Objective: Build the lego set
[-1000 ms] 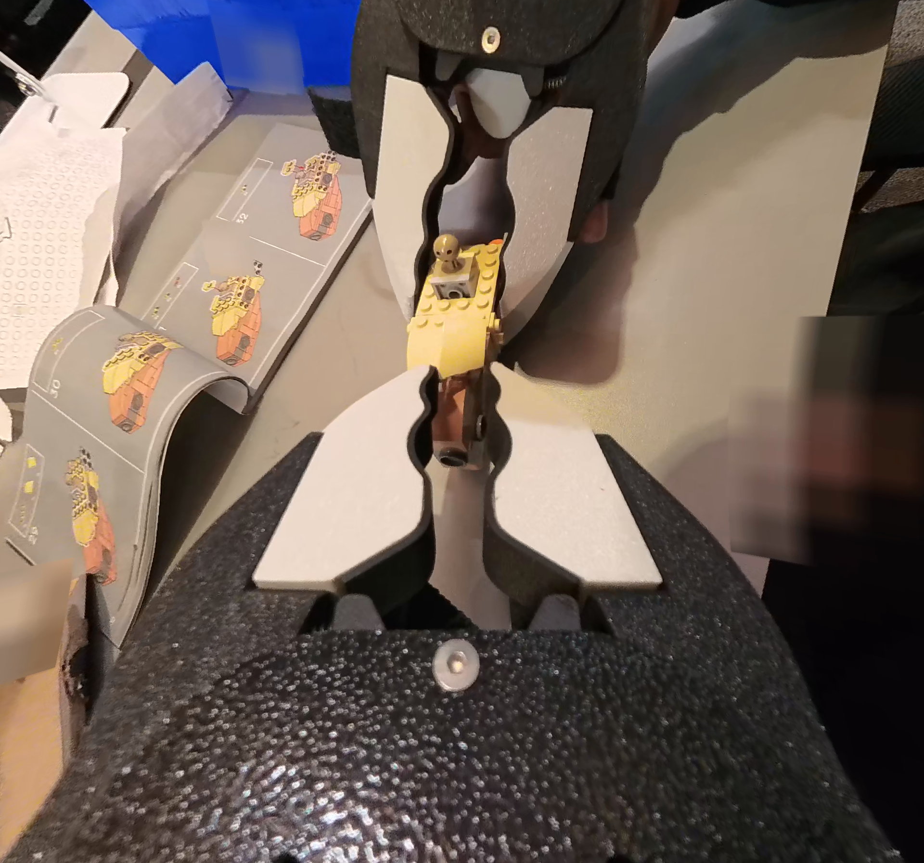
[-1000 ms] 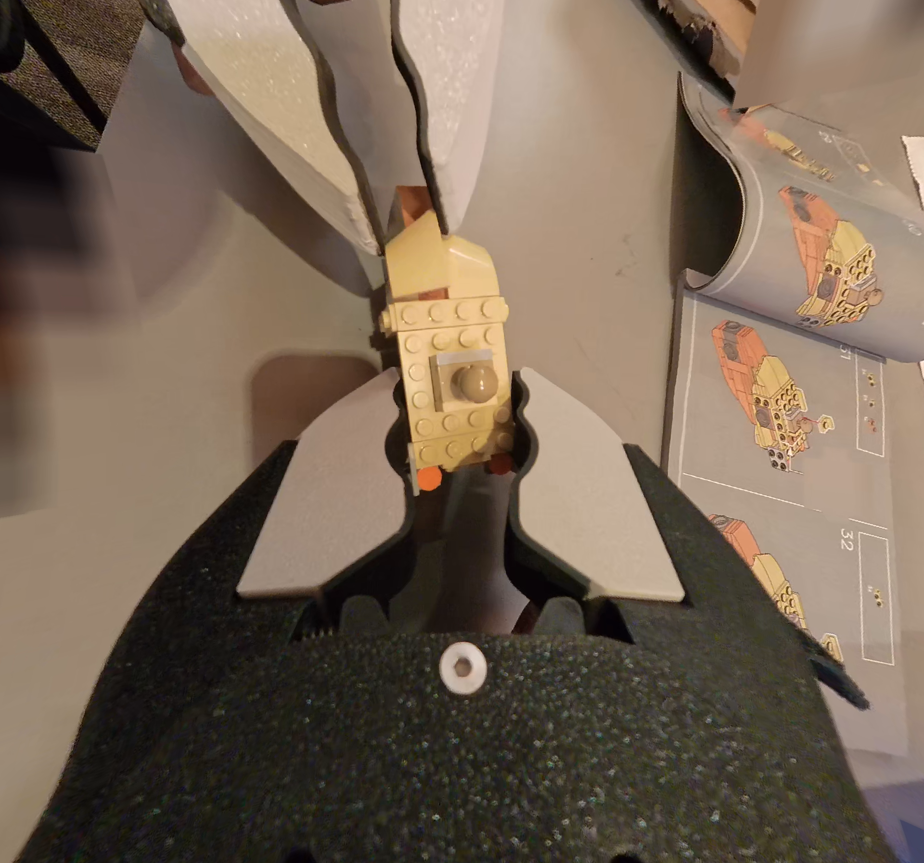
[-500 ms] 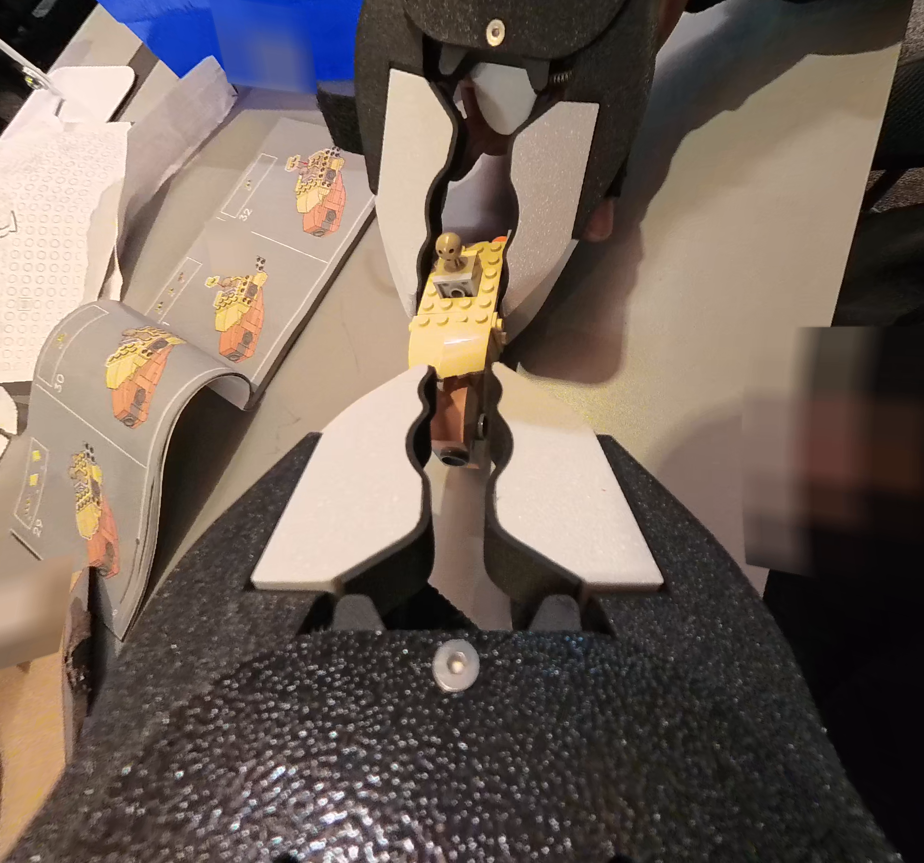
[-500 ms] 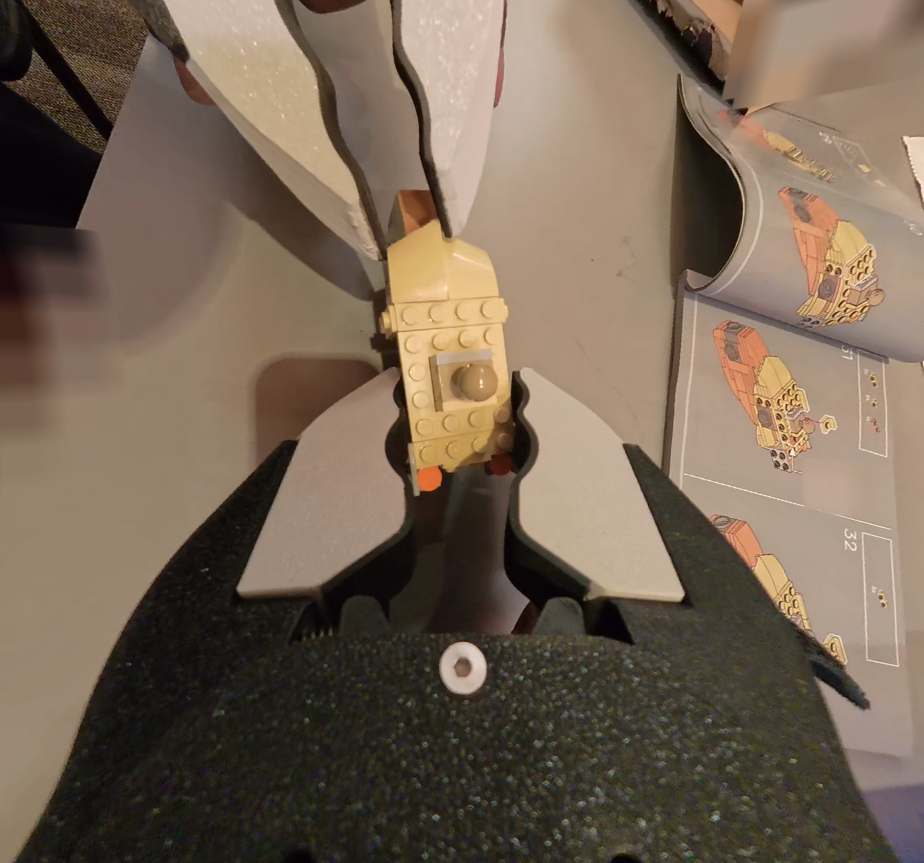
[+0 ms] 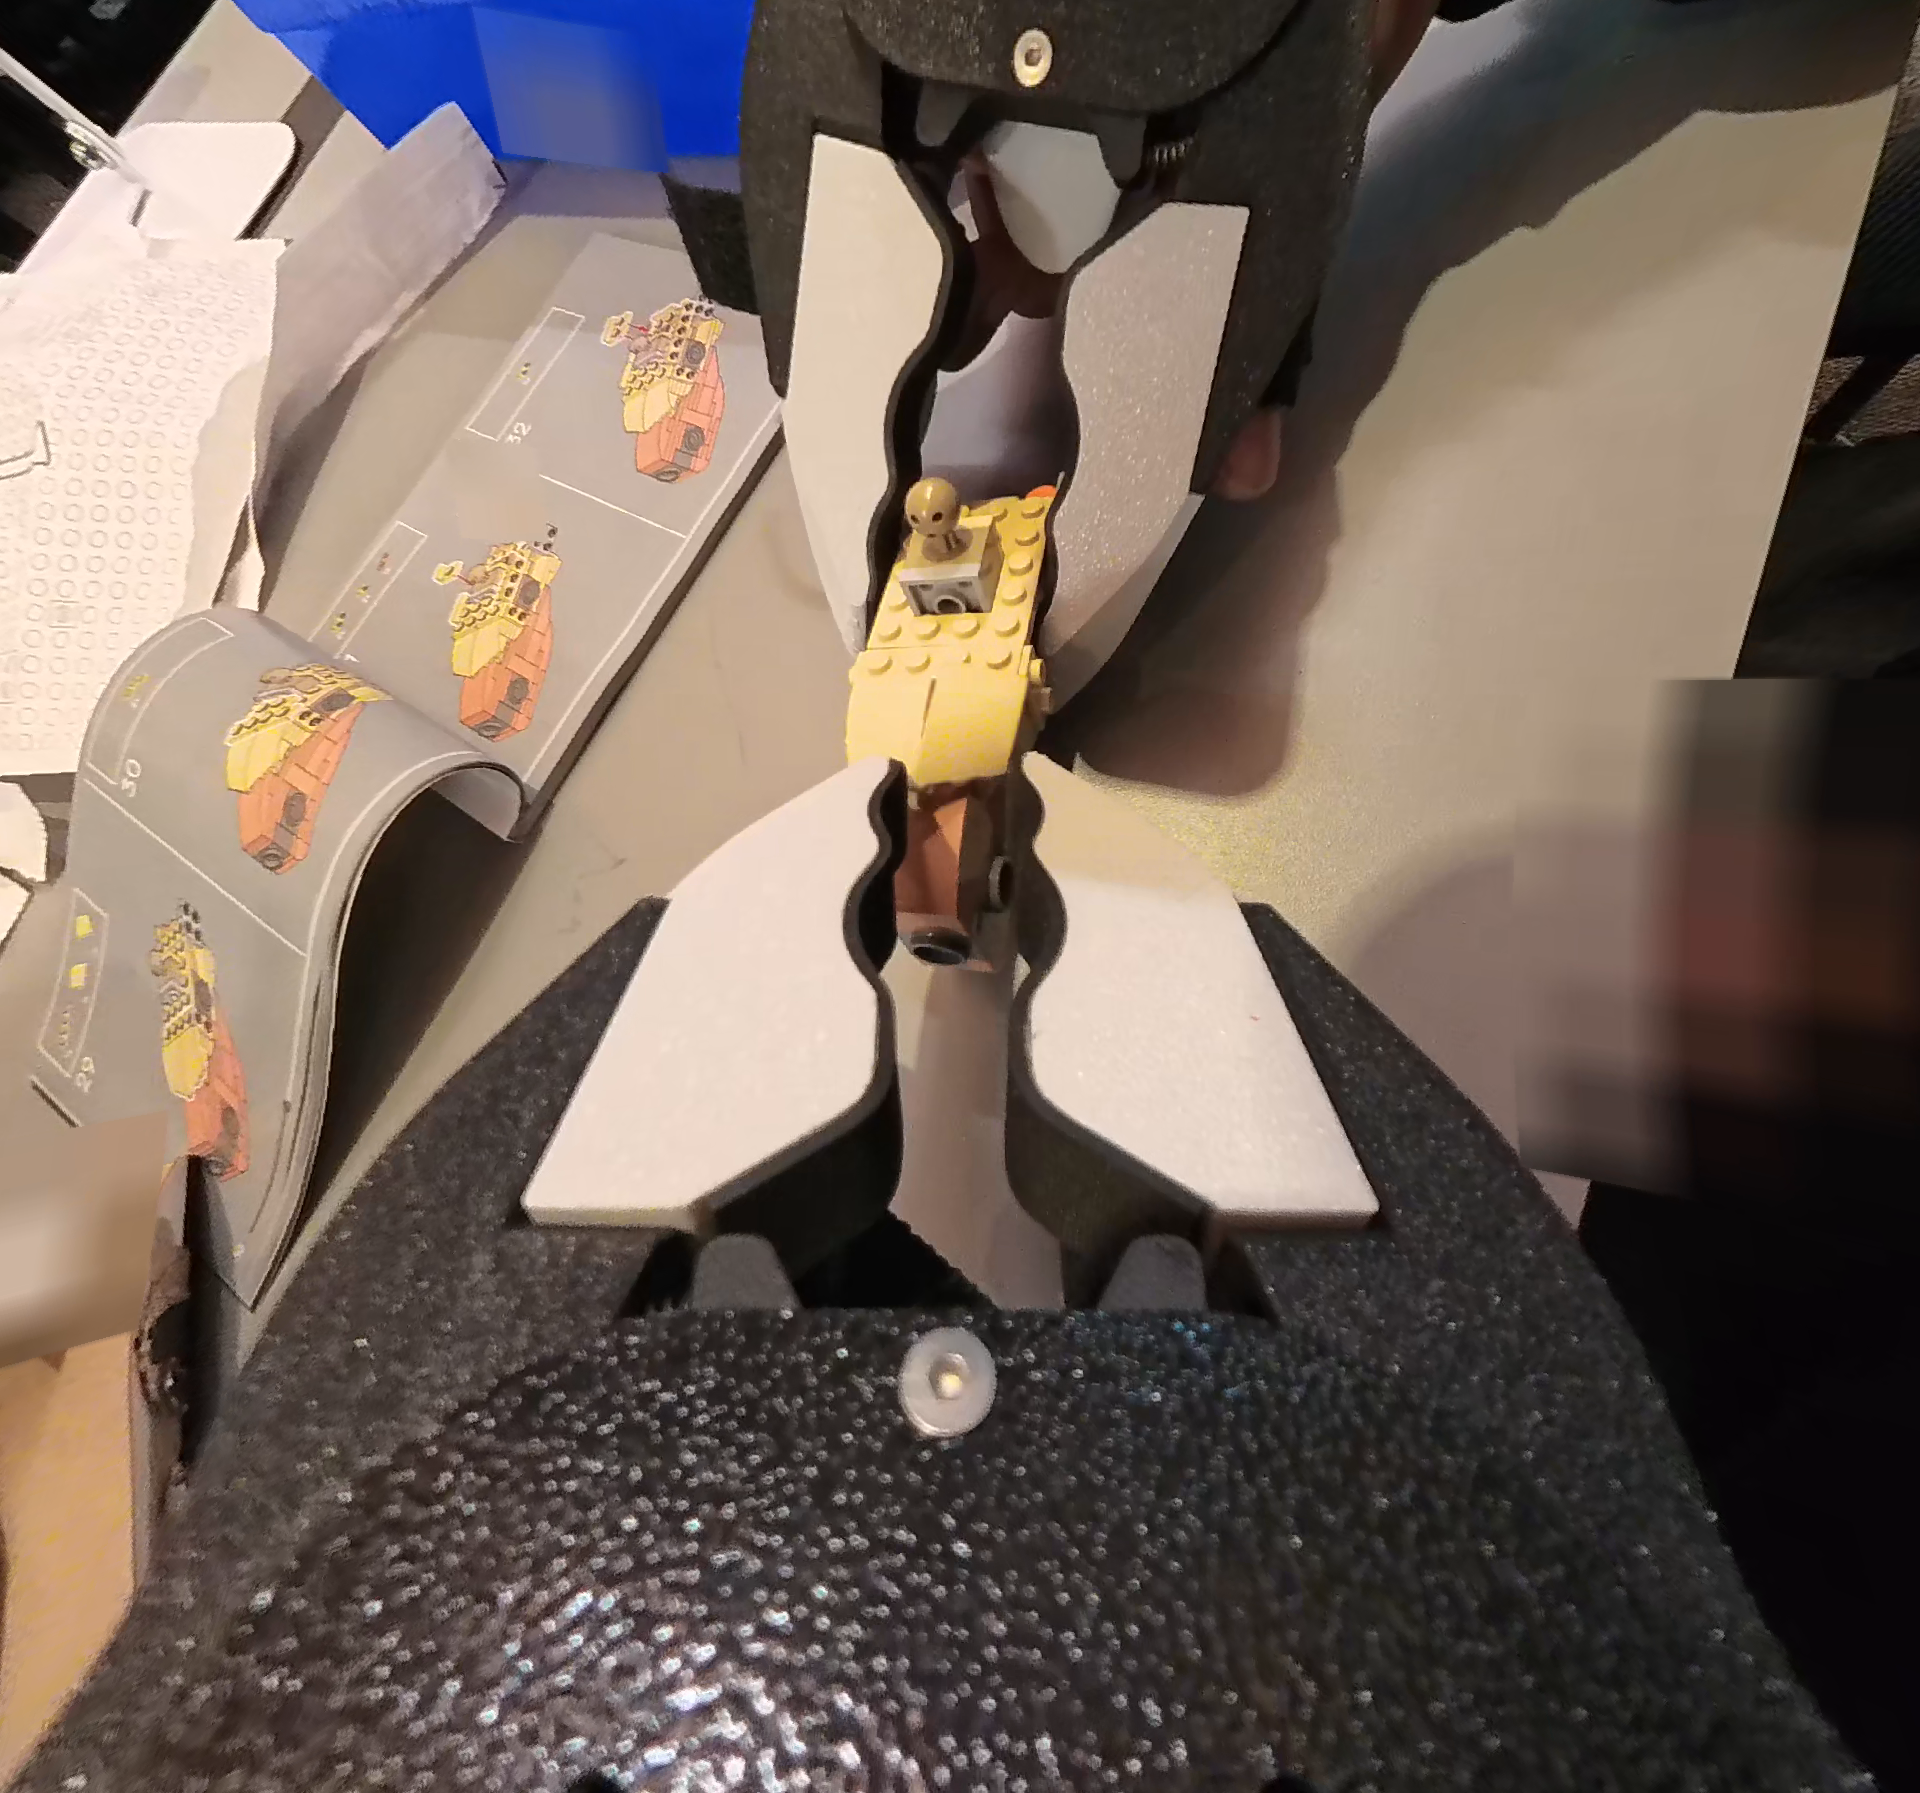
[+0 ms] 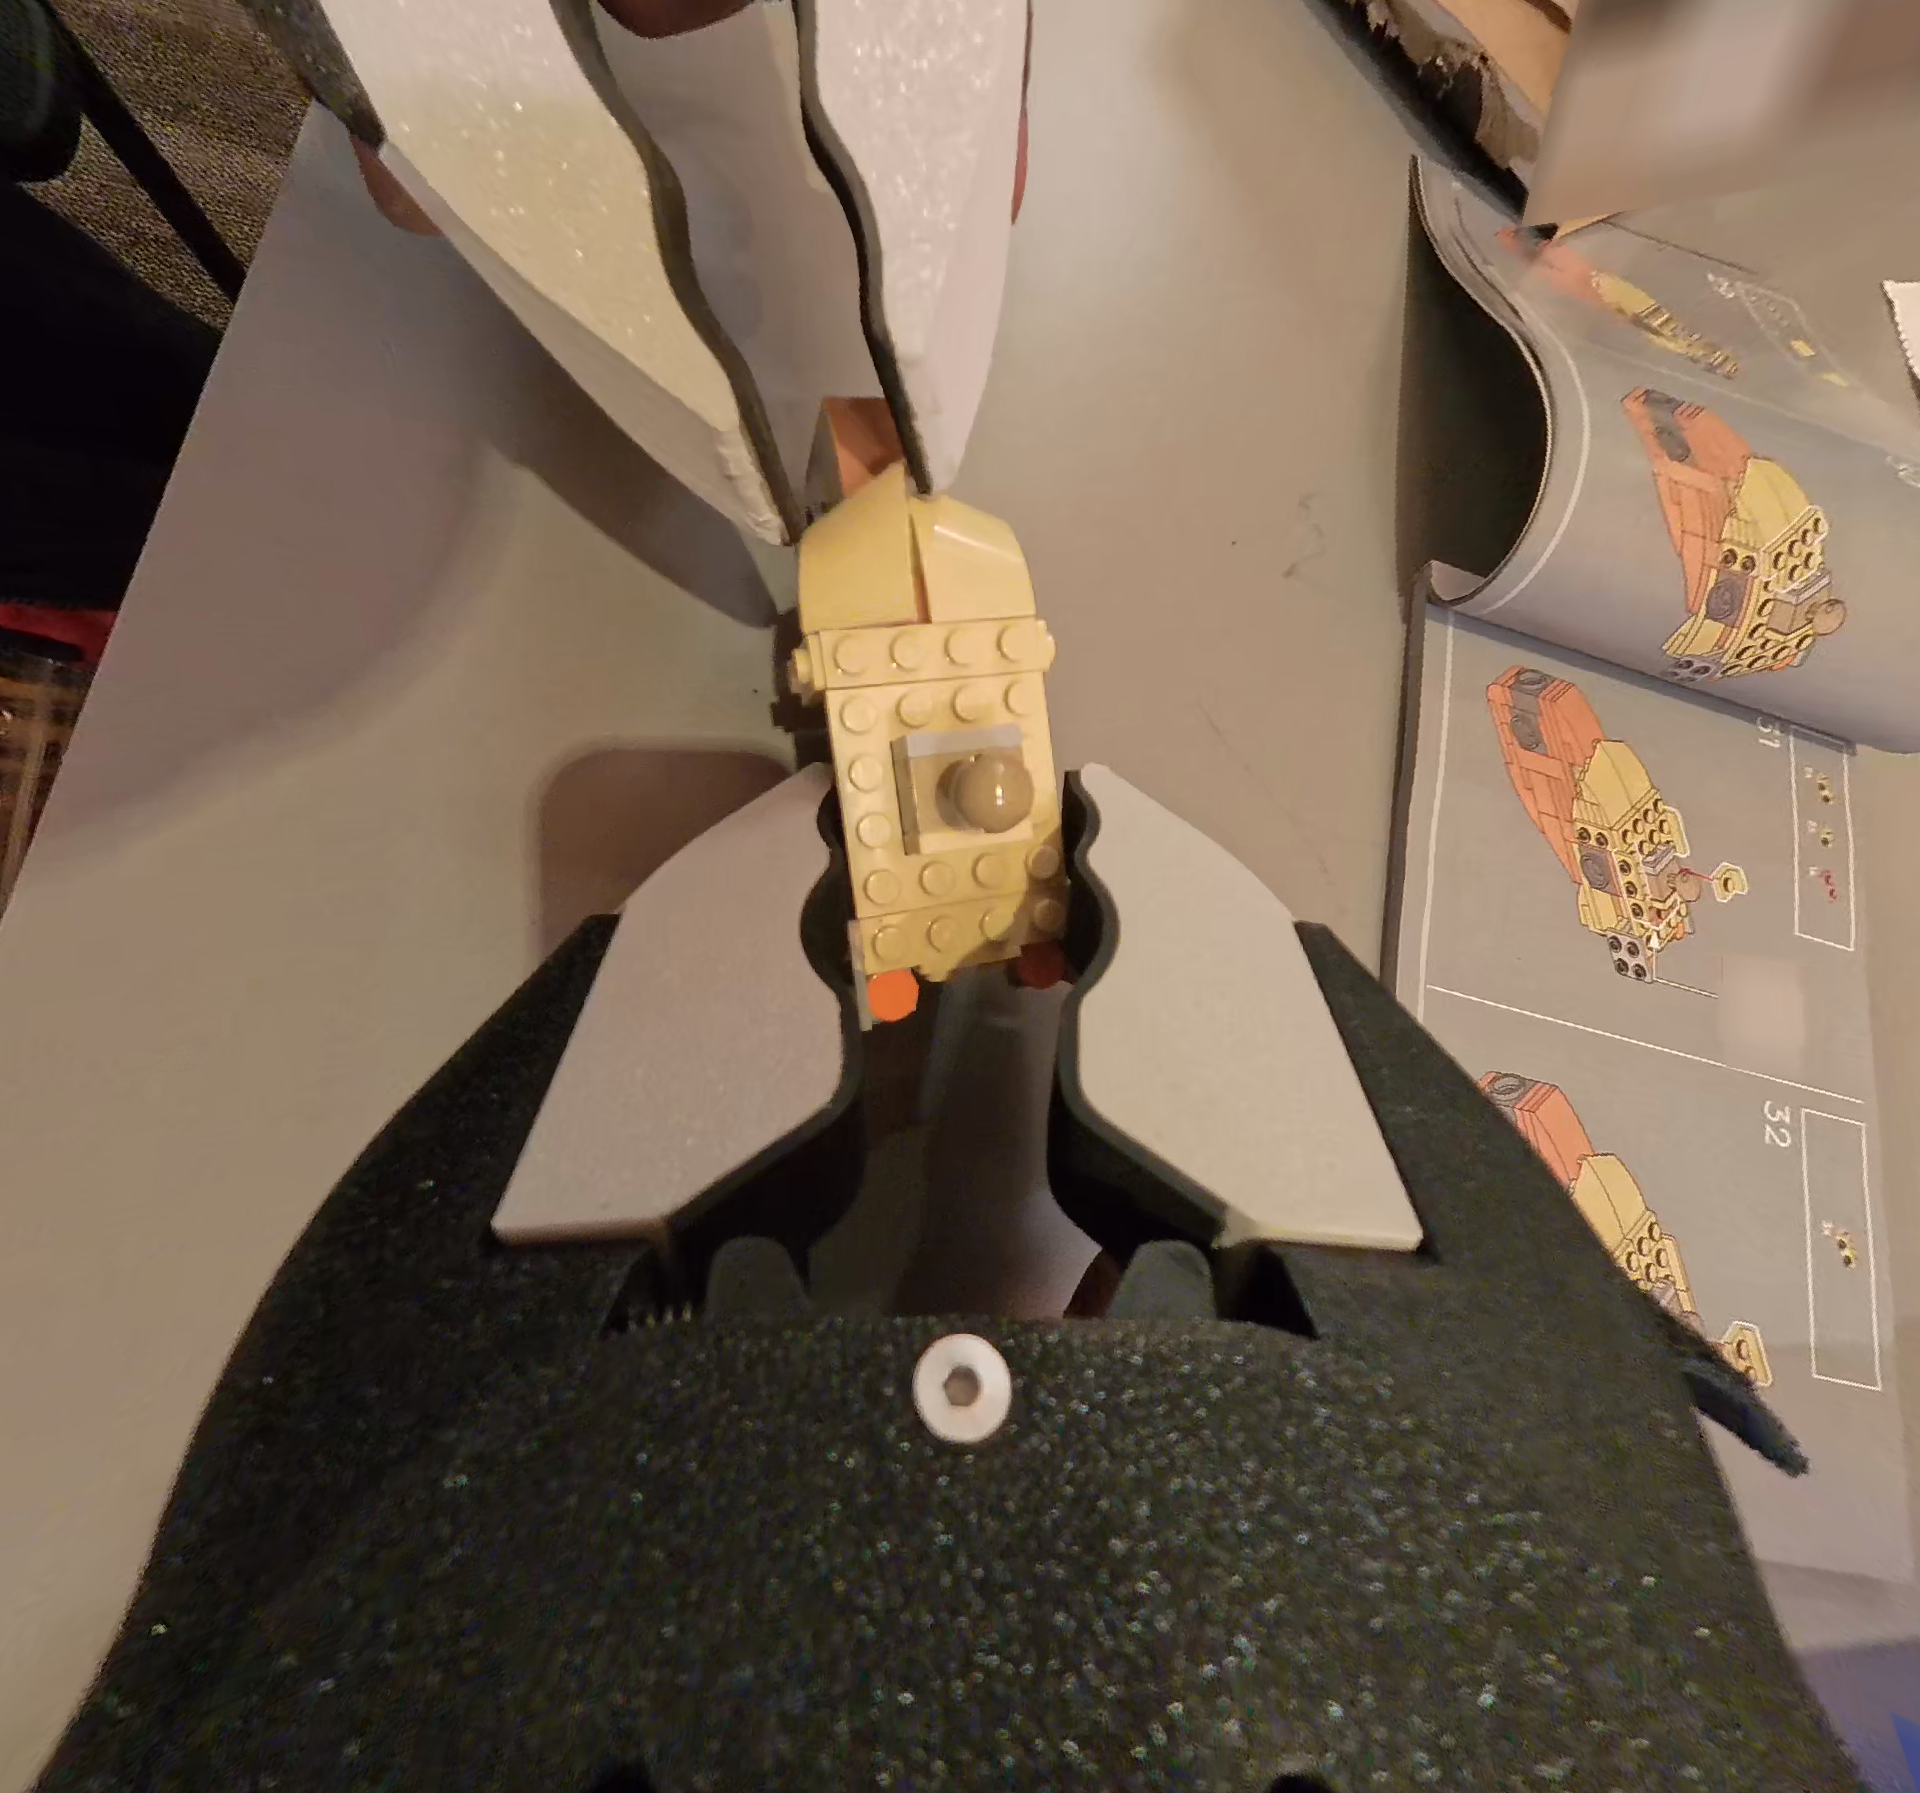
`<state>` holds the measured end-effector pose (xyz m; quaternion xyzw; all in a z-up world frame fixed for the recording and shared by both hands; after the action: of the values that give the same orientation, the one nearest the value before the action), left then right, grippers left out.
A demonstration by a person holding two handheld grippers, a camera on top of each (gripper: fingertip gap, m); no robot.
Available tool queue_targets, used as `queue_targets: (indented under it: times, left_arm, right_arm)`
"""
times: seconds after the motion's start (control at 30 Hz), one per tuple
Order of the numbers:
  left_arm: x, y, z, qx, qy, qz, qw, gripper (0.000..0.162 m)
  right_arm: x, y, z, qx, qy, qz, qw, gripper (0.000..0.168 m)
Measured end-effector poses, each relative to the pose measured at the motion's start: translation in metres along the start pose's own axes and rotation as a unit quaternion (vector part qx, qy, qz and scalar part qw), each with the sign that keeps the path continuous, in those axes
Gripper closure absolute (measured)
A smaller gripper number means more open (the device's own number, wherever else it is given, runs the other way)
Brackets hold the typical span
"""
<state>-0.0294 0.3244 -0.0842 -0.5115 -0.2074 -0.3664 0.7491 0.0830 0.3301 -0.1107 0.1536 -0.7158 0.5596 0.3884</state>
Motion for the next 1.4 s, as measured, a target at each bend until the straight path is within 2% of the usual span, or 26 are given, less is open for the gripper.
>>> queue_targets:
  times: [1.4]
  left_arm:
    - [0.0039,-0.0007,-0.0032,0.023,-0.077,0.025,0.996,0.145]
  right_arm:
    - [-0.0006,-0.0004,0.0013,0.005,0.004,-0.001,1.0,0.13]
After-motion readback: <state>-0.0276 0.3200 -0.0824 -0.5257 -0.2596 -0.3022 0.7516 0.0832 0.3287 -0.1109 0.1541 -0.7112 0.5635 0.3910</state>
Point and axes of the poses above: each gripper's, where its closed fingertips meet, y out along the fingers, x out of its top, z = x × y across the jaws, the point moved 6 cm from there along -y, back along the fingers, and after that the axes turned 10 degrees about y, right-handed, at the moved point
